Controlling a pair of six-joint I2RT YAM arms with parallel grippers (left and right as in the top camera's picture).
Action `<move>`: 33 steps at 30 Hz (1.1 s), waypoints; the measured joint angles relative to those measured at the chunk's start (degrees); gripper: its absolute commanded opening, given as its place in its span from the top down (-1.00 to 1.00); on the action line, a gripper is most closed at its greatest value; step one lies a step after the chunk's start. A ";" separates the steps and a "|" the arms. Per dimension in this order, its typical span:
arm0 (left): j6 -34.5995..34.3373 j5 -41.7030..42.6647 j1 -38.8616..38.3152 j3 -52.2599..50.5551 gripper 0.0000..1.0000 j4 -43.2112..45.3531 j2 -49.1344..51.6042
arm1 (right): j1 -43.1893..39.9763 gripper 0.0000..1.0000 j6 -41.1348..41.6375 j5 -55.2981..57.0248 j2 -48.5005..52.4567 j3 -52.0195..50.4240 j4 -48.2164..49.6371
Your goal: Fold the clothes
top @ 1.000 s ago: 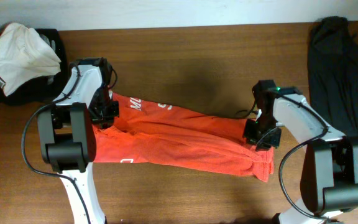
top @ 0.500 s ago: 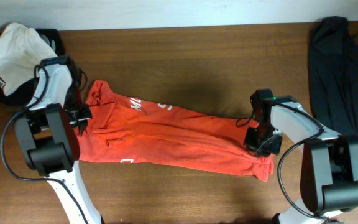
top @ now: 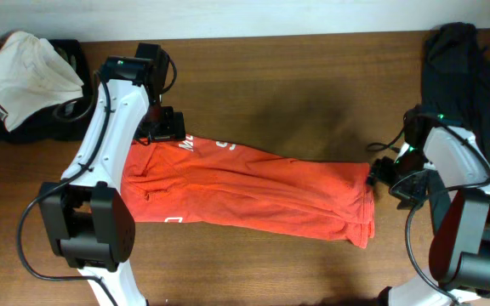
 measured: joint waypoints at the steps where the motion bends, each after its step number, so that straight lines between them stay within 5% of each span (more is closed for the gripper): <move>1: 0.00 0.00 0.00 0.00 -0.98 -0.07 -0.02 | 0.00 -0.95 -0.39 -1.01 0.00 -1.40 1.20; 11: 0.00 0.02 0.00 -0.07 -0.99 -0.11 0.00 | 0.02 -0.89 -1.90 -5.29 -1.77 -13.57 11.23; 14: -0.02 0.00 0.00 -0.07 -0.99 -0.11 -0.02 | -0.11 0.00 -1.49 -6.14 -3.80 -15.85 13.49; 16: 0.00 0.02 0.00 -0.07 -0.98 -0.11 -0.02 | -0.24 0.92 -1.36 -8.09 -4.42 -16.90 14.62; 26: 0.00 0.02 0.00 -0.07 -0.98 -0.11 -0.02 | -2.84 0.92 -0.79 -18.75 -2.43 -17.81 15.26; 33: -0.02 0.04 0.00 -0.11 -0.99 0.46 -0.02 | -10.58 0.92 7.41 0.50 -3.93 -6.69 1.64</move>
